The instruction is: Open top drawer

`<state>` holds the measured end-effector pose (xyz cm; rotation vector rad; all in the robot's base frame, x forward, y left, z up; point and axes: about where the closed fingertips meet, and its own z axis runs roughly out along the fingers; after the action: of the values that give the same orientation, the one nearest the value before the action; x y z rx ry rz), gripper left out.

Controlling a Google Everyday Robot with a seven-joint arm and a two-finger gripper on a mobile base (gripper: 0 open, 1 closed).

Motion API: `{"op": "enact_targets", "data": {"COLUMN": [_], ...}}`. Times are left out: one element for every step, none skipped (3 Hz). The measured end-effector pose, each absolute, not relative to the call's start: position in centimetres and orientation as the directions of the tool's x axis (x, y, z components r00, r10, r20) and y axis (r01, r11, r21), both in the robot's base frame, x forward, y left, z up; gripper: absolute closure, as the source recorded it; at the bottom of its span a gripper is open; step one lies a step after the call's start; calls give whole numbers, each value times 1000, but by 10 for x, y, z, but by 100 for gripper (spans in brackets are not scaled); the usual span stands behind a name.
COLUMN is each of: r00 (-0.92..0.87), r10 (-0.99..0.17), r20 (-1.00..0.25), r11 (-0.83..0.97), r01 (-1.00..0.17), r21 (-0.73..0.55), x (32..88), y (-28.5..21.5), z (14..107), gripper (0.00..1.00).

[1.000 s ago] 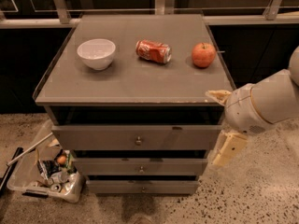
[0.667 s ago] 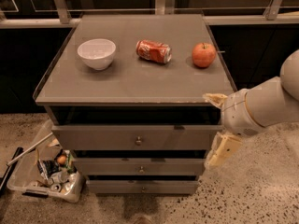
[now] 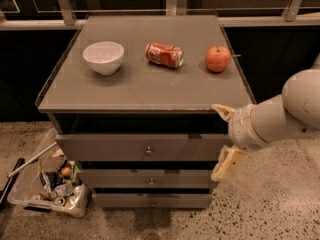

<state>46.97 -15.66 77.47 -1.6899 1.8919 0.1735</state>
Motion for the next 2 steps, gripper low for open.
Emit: {"op": "enact_targets", "data": {"r00": [-20,-24], "r10": [-865,-865], "r20": [-502,-502], "r11": [185,186], "r01": [-942,-943], "r21": [-281,-276], "x": [467,465], "y": [-156,-156], "z": [775,769], "gripper": [0,0]}}
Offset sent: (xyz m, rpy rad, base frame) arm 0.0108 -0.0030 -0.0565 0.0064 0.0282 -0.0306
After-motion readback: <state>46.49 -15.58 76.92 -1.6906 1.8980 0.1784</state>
